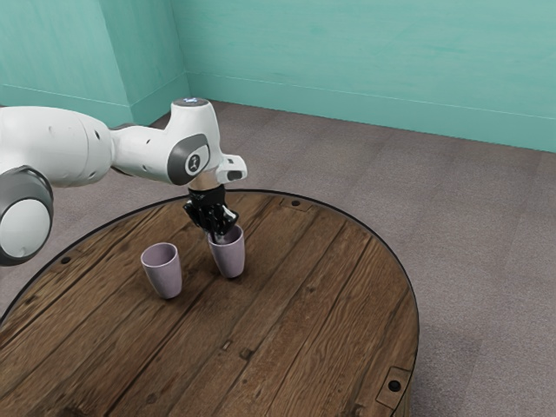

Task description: Place the right cup onto the left cup

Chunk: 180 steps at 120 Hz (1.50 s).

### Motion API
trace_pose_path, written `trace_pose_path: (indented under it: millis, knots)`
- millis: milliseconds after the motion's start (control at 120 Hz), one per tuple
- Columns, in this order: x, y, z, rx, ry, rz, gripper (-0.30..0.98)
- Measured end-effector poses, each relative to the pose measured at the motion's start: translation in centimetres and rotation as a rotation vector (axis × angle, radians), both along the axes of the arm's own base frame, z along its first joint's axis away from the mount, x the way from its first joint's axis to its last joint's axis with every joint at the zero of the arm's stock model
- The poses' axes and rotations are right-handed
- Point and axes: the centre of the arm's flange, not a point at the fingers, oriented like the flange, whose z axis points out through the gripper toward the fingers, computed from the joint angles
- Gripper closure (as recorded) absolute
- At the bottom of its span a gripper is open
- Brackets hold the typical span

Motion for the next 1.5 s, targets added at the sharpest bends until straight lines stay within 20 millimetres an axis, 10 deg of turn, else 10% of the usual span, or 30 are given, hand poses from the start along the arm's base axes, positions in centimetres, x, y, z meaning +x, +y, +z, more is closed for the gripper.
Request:
trace_pose_path:
  millis: [200,350,592,967,1500]
  knots:
    - [0.0,0.0,0.8,-0.003,-0.012,-0.007,0.75]
    - [-0.7,0.1,6.1,0.002,-0.068,-0.009,0.77]
    - [-8.7,1.6,14.0,-0.005,-0.101,0.036,0.78]
    - [-12.6,9.5,12.8,0.012,-0.057,0.174,0.78]
    - [-13.0,9.0,10.4,-0.011,-0.052,0.162,0.79]
